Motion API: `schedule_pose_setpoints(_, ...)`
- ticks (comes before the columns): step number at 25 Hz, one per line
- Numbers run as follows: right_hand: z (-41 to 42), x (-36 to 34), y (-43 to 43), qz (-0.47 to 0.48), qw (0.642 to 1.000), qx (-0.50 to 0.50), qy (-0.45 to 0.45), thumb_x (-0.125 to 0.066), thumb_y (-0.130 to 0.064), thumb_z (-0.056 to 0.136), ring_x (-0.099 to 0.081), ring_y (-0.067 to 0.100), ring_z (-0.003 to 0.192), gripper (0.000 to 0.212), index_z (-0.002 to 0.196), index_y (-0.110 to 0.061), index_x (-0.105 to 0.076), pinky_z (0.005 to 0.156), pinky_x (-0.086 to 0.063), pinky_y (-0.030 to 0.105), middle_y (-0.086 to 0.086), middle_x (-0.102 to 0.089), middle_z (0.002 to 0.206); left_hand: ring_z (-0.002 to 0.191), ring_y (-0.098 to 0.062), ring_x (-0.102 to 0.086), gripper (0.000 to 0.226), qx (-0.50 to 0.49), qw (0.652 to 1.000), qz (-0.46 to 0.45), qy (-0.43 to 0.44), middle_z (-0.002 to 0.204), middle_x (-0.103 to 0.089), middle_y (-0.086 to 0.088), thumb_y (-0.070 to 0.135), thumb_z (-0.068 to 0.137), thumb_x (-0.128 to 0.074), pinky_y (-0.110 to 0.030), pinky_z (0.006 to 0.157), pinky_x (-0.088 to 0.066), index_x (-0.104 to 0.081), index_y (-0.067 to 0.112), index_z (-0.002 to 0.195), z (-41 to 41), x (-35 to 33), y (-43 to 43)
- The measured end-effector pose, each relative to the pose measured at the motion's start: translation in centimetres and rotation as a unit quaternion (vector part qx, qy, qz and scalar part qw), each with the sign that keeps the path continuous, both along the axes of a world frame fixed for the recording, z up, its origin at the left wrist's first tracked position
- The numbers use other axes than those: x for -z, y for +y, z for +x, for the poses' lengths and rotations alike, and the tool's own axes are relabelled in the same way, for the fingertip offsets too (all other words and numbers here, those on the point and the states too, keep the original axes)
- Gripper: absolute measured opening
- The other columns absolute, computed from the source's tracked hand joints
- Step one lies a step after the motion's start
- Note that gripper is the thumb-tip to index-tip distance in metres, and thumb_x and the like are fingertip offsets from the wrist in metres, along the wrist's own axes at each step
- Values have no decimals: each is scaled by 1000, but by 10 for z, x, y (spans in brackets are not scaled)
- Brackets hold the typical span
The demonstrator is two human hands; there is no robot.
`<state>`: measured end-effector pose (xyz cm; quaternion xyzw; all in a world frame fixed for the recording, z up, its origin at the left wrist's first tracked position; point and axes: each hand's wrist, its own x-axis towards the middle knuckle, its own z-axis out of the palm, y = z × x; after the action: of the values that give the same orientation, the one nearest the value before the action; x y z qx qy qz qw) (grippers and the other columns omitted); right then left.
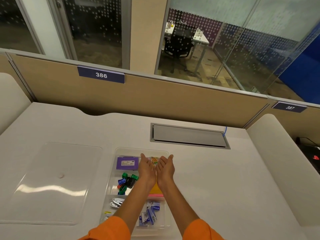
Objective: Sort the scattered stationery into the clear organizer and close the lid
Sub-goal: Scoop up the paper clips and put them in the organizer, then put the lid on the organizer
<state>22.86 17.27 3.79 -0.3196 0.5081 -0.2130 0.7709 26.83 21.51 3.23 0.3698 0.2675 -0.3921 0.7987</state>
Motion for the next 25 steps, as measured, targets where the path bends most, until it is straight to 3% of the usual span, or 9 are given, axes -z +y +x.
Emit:
schedule_pose_setpoints(3,-5,-9,4,-162,984,-31,62,-49,-33,99,-67,22,101,24,99,-19,-69,86,-55,31,7,-71,108,106,-26,-67,29,57,963,148,-217,110,-70,-9,32,98,-54,-40,91,-56,-66,10,113,-8,6,6)
schedule_pose_setpoints(5,-12,-16,9,-268,958,-64,77,-51,-27,99,-69,18,92,17,91,-27,-67,80,-58,27,0,-72,97,93,-22,-70,21,85,910,218,-341,99,-73,-6,29,99,-52,-38,82,-60,-68,15,101,-12,8,14)
schedule_pose_setpoints(7,-18,-20,14,-331,935,-99,77,-52,-27,99,-68,13,89,16,93,-28,-67,76,-56,18,-5,-71,93,88,-16,-71,20,98,883,228,-399,96,-73,-3,28,100,-49,-24,73,-58,-67,20,98,-12,5,25)
schedule_pose_setpoints(9,-21,-20,18,-373,914,-132,85,-52,-28,99,-67,9,89,15,100,-23,-67,72,-53,10,-7,-70,95,86,-12,-70,19,107,862,229,-439,94,-73,2,27,101,-48,-20,71,-56,-66,26,94,-8,0,37)
schedule_pose_setpoints(11,-22,-19,24,-404,896,-159,90,-54,-26,98,-66,6,89,14,103,-21,-66,73,-50,6,-8,-69,97,88,-12,-69,19,119,842,229,-473,95,-72,2,27,101,-48,-25,77,-57,-66,24,97,-2,-3,51)
schedule_pose_setpoints(15,-18,-18,48,-454,863,-206,86,-57,-22,97,-64,5,88,10,96,-30,-63,72,-50,9,-12,-67,94,87,-13,-67,18,129,804,254,-522,95,-71,1,27,99,-51,-14,72,-53,-65,16,103,19,-5,100)
schedule_pose_setpoints(18,-11,-12,73,-485,832,-256,86,-57,-25,96,-64,7,90,9,101,-25,-64,70,-52,11,-7,-67,98,90,-12,-68,17,115,778,305,-537,100,-70,2,24,97,-55,-11,70,-52,-64,15,107,45,6,155)
schedule_pose_setpoints(21,3,-8,108,-515,797,-305,76,-58,-26,96,-62,6,92,12,105,-24,-65,78,-55,21,-9,-66,102,95,-15,-65,14,82,757,373,-531,104,-69,0,14,96,-57,-19,81,-52,-65,14,107,78,21,215)
schedule_pose_setpoints(25,32,-8,164,-558,734,-385,45,-55,-29,97,-56,4,110,23,118,-23,-61,97,-48,25,-9,-61,121,90,-21,-65,17,35,731,439,-521,100,-68,0,6,94,-56,-27,78,-51,-66,17,102,115,32,289)
